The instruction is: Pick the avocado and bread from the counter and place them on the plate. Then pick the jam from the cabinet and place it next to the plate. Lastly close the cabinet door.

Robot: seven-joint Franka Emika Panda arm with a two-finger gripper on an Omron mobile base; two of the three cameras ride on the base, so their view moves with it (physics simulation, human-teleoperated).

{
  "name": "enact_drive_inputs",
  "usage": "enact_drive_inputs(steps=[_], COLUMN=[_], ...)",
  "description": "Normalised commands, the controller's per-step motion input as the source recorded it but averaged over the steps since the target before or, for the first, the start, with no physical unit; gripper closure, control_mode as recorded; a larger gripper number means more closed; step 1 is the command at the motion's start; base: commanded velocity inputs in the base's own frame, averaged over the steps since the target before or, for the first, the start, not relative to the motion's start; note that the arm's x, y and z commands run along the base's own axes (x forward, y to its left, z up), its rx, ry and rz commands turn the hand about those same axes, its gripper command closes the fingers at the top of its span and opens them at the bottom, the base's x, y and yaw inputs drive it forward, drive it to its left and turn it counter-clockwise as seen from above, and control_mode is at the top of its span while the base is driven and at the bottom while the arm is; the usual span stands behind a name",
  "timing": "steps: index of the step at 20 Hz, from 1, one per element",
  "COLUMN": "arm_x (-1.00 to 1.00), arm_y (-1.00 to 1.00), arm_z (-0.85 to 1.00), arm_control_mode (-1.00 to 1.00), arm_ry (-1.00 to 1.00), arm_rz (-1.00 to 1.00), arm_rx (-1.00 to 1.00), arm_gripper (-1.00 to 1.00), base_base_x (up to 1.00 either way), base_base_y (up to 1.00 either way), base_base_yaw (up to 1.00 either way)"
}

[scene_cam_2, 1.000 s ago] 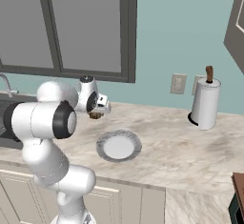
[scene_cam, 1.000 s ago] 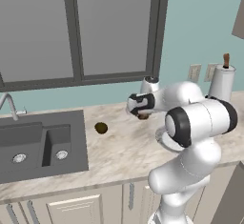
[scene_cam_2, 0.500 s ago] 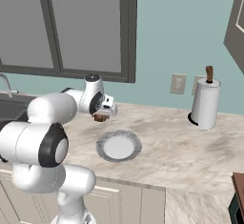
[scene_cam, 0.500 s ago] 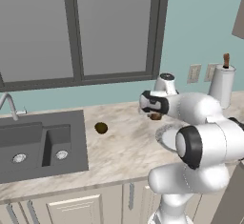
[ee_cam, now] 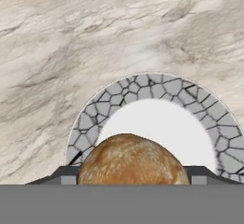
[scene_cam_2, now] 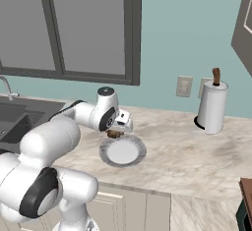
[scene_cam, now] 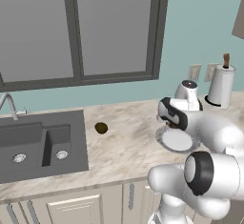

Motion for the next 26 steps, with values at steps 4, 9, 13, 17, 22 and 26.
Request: enact_drive_inputs(steps=[4, 9, 13, 17, 22, 26], arm_x=[-0.45, -0.23, -0.01, 0.00, 0.01, 0.01], arm_y=[-0.63, -0.35, -0.16, -0.01, -0.05, -0.18], arm_z=[0.00, -0.08, -0.22, -0.21, -0.17, -0.18], arm_control_mode=[-1.00, -1.00, -1.00, -1.00, -1.00, -1.00], arm_ry=[0.01, 0.00, 0.00, 0.00, 0.00, 0.00], arm_rz=[-0.09, -0.08, -0.04, -0.02, -0.01, 0.00], arm_rx=[-0.01, -0.01, 0.00, 0.00, 0.00, 0.00], arm_gripper=[1.00, 1.00, 1.00, 1.00, 1.00, 1.00], base_base_x=[0.00, 0.00, 0.00, 0.00, 0.00, 0.00], base_base_y=[0.00, 0.00, 0.00, 0.00, 0.00, 0.00], base_base_yaw=[0.00, 0.00, 0.00, 0.00, 0.00, 0.00])
